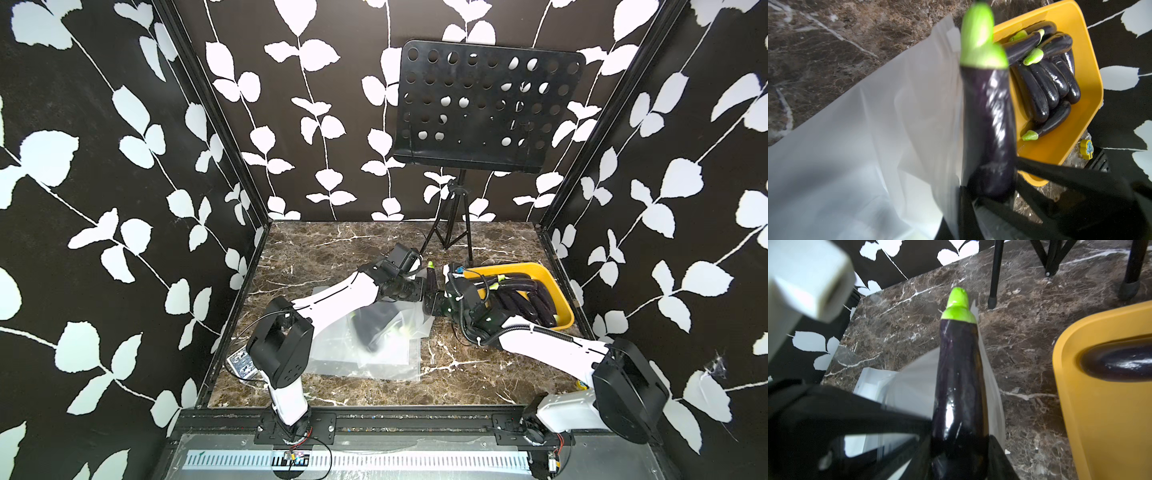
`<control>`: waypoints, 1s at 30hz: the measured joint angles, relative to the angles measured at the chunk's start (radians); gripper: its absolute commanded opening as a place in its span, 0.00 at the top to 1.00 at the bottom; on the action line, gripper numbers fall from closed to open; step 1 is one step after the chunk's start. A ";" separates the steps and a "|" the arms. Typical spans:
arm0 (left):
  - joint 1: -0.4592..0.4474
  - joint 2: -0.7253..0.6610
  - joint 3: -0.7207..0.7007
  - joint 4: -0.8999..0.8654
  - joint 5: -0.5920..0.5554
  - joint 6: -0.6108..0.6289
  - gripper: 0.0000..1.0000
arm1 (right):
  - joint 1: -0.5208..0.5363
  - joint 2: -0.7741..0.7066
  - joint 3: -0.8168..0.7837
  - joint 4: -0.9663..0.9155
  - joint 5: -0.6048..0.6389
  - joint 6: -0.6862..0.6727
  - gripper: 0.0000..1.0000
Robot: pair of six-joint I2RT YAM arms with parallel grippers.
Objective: Place the eggplant in a zip-top bag and seal the zipper
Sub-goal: Place the eggplant in the zipper food storage bag.
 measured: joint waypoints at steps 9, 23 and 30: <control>0.002 -0.034 0.000 0.002 -0.015 -0.002 1.00 | 0.009 0.000 0.039 -0.140 -0.082 0.045 0.76; -0.004 -0.045 -0.039 0.005 -0.034 0.005 1.00 | 0.008 -0.054 0.096 -0.264 -0.142 0.089 0.77; -0.004 -0.046 -0.039 0.014 -0.033 0.006 1.00 | 0.008 -0.106 0.096 -0.288 -0.189 0.070 0.78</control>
